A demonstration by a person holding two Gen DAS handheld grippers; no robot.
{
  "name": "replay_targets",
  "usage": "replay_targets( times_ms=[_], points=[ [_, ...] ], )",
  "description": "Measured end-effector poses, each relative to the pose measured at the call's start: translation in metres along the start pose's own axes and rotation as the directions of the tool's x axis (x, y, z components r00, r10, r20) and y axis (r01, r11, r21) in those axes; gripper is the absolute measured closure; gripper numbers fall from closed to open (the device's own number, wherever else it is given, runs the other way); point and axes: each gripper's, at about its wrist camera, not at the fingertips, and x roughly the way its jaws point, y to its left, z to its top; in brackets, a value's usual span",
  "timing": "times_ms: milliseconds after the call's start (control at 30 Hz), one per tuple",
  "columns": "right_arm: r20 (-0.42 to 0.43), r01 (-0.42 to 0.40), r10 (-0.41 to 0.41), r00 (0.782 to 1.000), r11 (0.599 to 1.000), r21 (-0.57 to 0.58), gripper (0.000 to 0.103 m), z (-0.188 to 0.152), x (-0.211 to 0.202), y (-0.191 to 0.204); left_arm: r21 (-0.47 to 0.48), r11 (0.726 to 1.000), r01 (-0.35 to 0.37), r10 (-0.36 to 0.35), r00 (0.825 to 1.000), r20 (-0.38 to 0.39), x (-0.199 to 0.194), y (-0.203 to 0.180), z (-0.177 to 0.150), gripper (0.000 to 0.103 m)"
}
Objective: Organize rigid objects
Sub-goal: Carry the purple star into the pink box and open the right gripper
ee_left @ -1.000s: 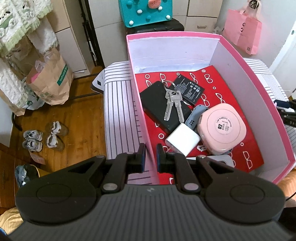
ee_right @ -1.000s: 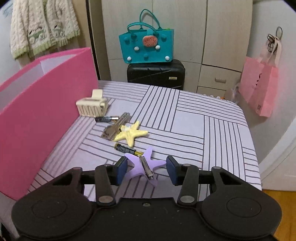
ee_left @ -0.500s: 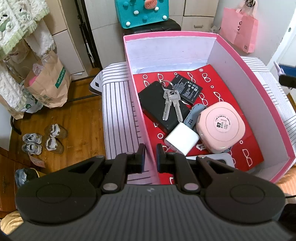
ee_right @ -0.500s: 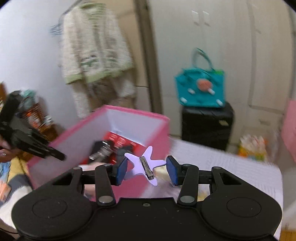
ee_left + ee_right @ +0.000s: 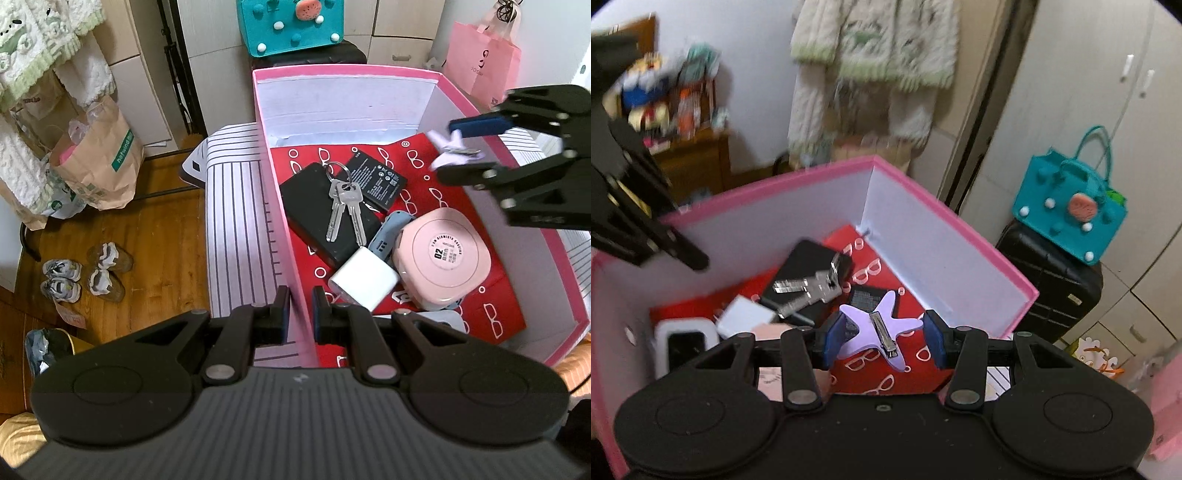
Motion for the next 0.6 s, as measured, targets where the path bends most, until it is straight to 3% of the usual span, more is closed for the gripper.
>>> replay_targets(
  times_ms=[200, 333, 600],
  points=[
    [-0.071, -0.006, 0.005, 0.997, 1.000, -0.019, 0.051, -0.001, 0.018, -0.003, -0.007, 1.000, 0.010, -0.010, 1.000, -0.001, 0.000, 0.003, 0.000, 0.092],
    [-0.074, -0.007, 0.006, 0.997, 1.000, -0.013, 0.051, -0.002, 0.021, -0.004, -0.005, 1.000, 0.010, -0.010, 1.000, 0.000, 0.001, 0.002, 0.000, 0.092],
    [0.058, -0.100, 0.091, 0.994, 0.977, 0.186, 0.048, -0.012, -0.018, -0.029, -0.008, 1.000, 0.012, -0.012, 1.000, 0.001, 0.001, 0.002, 0.000, 0.092]
  ],
)
